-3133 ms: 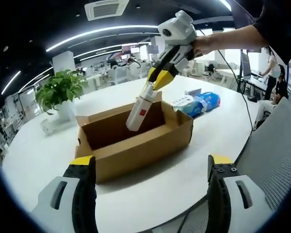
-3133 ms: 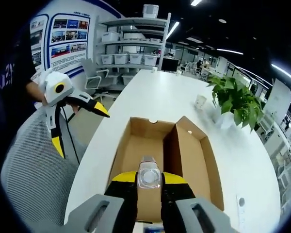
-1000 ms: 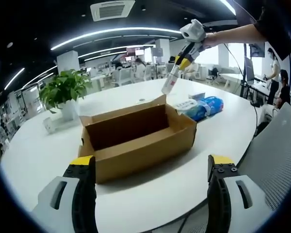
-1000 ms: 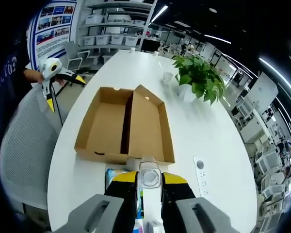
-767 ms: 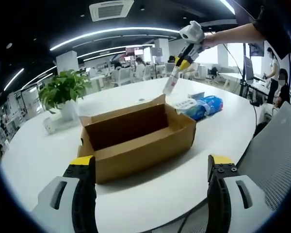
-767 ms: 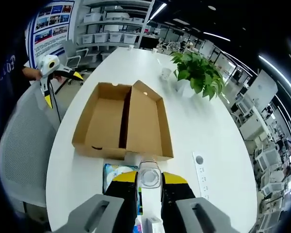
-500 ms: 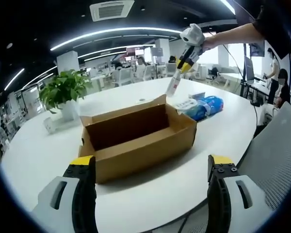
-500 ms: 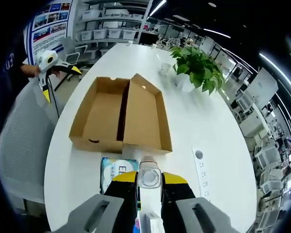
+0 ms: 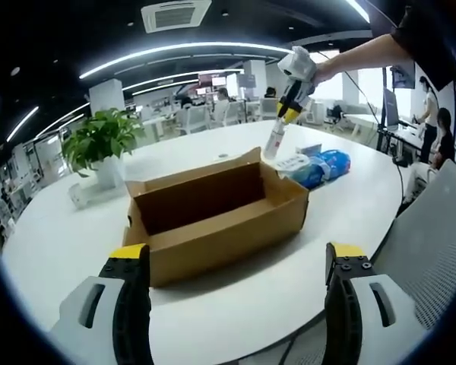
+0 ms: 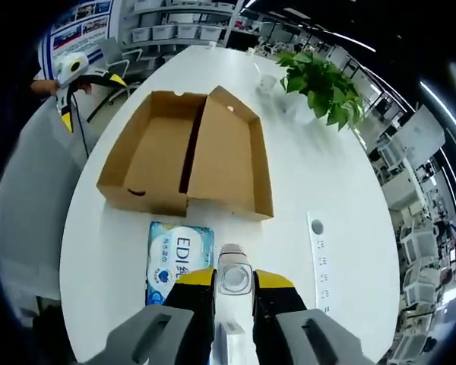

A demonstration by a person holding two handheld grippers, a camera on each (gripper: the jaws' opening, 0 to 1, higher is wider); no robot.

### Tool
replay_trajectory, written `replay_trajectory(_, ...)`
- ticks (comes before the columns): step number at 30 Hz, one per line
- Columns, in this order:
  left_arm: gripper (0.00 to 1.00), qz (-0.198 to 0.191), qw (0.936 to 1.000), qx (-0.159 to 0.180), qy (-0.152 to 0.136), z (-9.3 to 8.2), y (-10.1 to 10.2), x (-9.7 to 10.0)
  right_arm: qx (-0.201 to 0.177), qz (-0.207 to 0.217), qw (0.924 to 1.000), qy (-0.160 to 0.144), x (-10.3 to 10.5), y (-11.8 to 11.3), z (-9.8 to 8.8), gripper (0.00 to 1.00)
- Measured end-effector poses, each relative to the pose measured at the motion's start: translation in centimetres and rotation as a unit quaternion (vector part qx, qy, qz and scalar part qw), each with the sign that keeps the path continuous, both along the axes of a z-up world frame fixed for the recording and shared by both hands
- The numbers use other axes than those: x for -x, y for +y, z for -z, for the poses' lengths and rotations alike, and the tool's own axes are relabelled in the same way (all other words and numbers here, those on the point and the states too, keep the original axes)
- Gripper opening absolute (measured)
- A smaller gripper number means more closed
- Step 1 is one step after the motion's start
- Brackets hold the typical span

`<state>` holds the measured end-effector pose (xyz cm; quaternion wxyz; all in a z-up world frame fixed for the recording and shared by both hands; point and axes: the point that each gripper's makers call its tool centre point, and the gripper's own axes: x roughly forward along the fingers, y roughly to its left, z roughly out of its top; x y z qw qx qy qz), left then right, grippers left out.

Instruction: Operate the shoe box by opening the lid, removing the specified soft item, and placing it in the target area until the item is outside and the box remains undamaged.

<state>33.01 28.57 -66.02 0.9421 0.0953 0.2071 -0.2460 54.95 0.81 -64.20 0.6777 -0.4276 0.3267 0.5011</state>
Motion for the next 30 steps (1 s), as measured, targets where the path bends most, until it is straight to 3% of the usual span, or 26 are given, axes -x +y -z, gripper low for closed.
replay_trajectory(20,0.95,0.007,1.0000,-0.001,0.002,0.0,-0.2,0.1,0.064,-0.003,0.9977,0.023,-0.2,-1.0,3.0,0.13)
replay_trajectory(30,0.95,0.002,1.0000,0.002,0.001,-0.1,0.0,0.0,0.069,-0.005,0.9970,0.034,-0.1,-0.7,3.5,0.14)
